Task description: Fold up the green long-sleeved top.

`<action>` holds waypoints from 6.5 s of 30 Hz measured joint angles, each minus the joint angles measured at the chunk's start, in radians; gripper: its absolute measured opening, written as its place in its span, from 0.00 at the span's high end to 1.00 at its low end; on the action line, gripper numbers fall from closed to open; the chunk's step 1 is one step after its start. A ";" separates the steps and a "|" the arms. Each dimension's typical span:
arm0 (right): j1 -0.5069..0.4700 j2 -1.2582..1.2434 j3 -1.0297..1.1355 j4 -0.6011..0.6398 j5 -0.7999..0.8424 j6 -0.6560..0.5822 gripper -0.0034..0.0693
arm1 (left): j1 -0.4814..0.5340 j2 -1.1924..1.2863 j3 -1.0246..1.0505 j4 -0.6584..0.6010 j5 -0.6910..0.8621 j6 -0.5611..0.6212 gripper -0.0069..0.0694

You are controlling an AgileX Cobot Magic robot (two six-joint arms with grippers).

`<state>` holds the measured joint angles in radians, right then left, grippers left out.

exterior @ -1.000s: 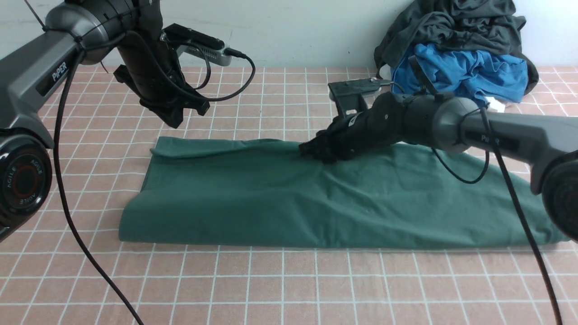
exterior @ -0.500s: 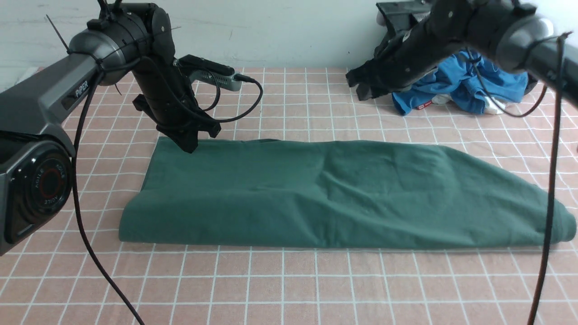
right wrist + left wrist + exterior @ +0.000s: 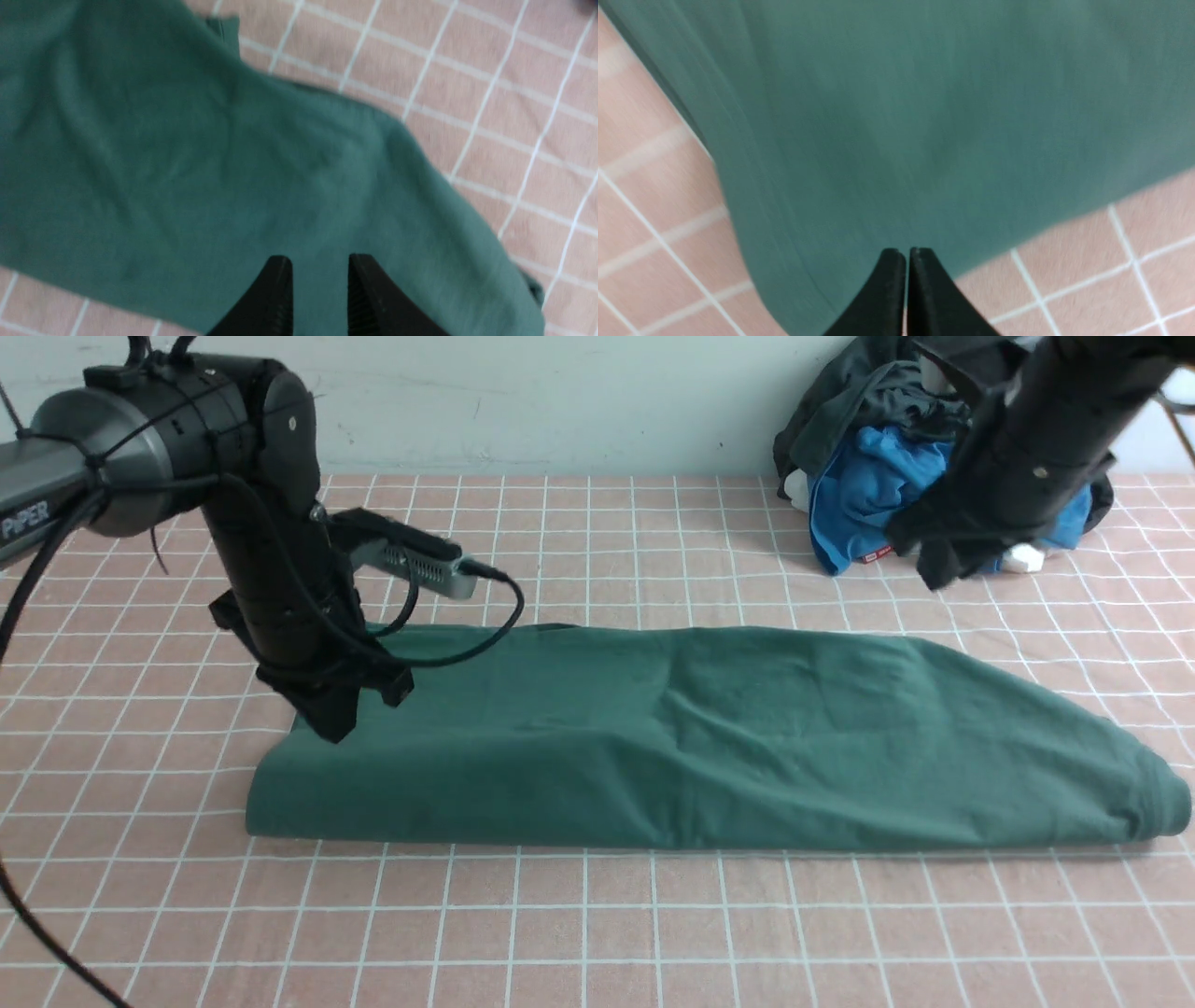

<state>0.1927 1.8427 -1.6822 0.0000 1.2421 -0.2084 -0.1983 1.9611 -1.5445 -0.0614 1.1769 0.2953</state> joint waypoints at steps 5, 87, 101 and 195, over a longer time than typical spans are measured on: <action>-0.098 -0.086 0.257 0.052 -0.109 -0.001 0.72 | 0.000 0.011 0.124 0.014 -0.133 -0.002 0.92; -0.199 -0.243 0.298 -0.206 -0.300 0.179 0.89 | -0.001 -0.230 0.119 0.144 -0.110 -0.080 0.92; 0.310 0.009 -0.181 0.007 -0.172 0.156 0.89 | -0.001 -0.385 0.120 0.298 -0.060 -0.135 0.92; 0.185 -0.196 0.160 0.139 -0.249 -0.010 0.69 | -0.168 -0.479 0.214 0.141 -0.206 -0.101 0.92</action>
<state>0.3779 1.6464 -1.5222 0.1388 0.9929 -0.2181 -0.3662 1.4822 -1.3305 0.0800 0.9713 0.1948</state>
